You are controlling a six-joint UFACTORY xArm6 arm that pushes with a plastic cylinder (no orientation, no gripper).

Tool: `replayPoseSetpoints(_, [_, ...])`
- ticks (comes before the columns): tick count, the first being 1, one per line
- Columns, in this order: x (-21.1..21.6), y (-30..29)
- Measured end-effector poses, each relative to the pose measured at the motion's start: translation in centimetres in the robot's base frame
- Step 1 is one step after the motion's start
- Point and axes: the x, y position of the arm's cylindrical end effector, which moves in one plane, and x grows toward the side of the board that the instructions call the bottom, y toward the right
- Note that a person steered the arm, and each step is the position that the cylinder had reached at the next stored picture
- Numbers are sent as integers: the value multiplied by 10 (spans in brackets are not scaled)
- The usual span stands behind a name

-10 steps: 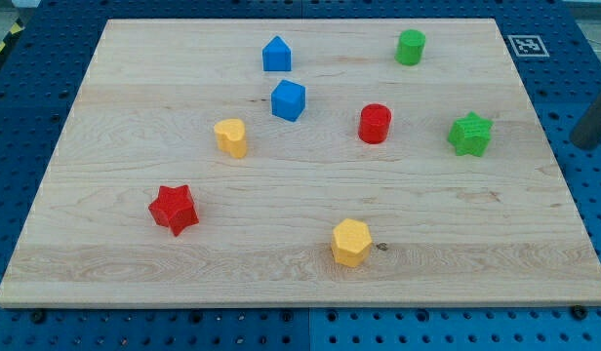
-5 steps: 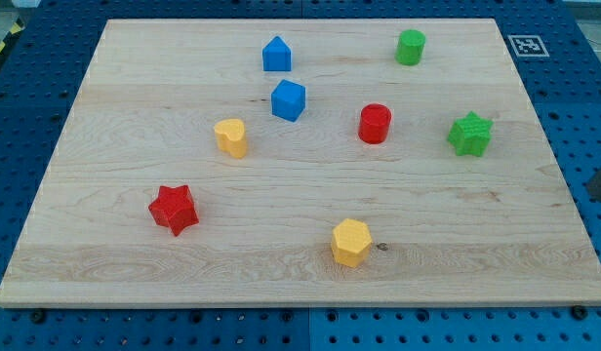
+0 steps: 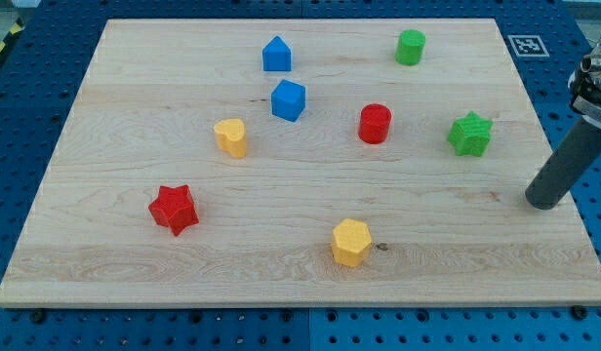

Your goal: Place yellow heart left horizontally towards blue cube

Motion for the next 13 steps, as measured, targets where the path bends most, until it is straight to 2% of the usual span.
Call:
replayPoseSetpoints(5, [-3,-174])
replayPoseSetpoints(6, [-17,-214])
replayPoseSetpoints(9, [-31,-251])
replayPoseSetpoints(13, [-59,-252])
